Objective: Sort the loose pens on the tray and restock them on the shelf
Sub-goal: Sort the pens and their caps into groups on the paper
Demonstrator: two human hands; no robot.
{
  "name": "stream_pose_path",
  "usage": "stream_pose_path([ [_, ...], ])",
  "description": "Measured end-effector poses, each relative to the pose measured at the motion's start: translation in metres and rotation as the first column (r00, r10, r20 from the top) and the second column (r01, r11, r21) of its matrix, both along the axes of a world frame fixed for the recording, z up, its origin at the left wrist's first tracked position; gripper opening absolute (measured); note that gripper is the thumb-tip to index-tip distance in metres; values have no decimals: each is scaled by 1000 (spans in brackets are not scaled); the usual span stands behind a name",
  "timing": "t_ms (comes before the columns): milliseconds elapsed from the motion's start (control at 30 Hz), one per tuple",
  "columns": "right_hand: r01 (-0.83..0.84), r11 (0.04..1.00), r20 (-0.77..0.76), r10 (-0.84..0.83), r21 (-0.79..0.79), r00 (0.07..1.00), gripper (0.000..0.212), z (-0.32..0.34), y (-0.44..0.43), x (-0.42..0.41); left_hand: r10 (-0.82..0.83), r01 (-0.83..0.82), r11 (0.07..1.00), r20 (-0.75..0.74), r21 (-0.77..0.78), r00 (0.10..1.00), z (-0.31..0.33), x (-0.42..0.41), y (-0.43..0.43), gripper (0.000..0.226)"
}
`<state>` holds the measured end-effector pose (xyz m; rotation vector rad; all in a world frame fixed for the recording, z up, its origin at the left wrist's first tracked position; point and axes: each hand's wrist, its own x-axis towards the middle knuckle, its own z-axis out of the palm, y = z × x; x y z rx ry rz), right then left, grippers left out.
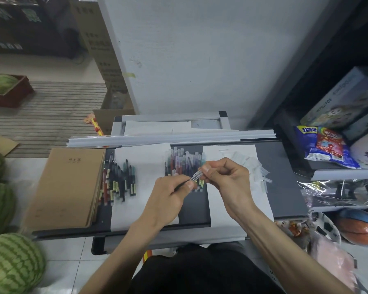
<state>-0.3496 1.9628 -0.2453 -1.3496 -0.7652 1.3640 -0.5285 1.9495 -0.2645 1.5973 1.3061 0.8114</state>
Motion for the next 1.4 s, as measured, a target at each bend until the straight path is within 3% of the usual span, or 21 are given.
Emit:
stream_pose_path([
  [167, -38, 999, 14, 38, -1, 999, 7, -12, -1, -4, 64, -48, 993, 143, -111, 988, -13, 2, -5, 27],
  [267, -112, 993, -5, 112, -18, 994, 21, -20, -2, -3, 132, -101, 980, 183, -170, 974, -19, 4, -4, 28],
  [333, -148, 987, -16, 147, -69, 989, 32, -29, -4, -9, 139, -115, 978, 130, -174, 982, -22, 7, -3, 28],
  [433, -83, 981, -4, 83, -176, 997, 15, -46, -5, -16, 110, -109, 975, -7, -194, 994, -33, 11, -3, 28],
  [500, -112, 969, 55, 127, -220, 990, 4, -55, -6, -18, 107, -116, 961, -48, -252, 993, -41, 11, -5, 31],
  [700, -199, 927, 260, 287, -318, 922, 12, -78, 10, -21, 30, -107, 931, -219, -349, 975, -63, -1, -5, 27],
  [800, -239, 916, 420, 364, -321, 831, 12, -89, 23, -23, 147, -236, 929, -300, -286, 943, -69, -18, -2, 22],
  [900, -313, 877, 564, 476, -365, 675, 15, -93, 33, -24, 301, -399, 897, -399, -189, 866, -73, -48, 9, 19],
  [1100, -319, 855, 685, 518, -408, 513, 25, -105, 42, -32, 417, -556, 830, -612, -45, 672, -82, -90, 39, 17],
  [1233, -301, 860, 710, 510, -411, 486, 26, -111, 43, -37, 363, -507, 862, -694, -4, 622, -93, -93, 47, 12],
  [1400, -274, 872, 729, 490, -406, 478, 24, -115, 39, -35, 349, -500, 866, -684, -27, 641, -97, -91, 52, 20],
])
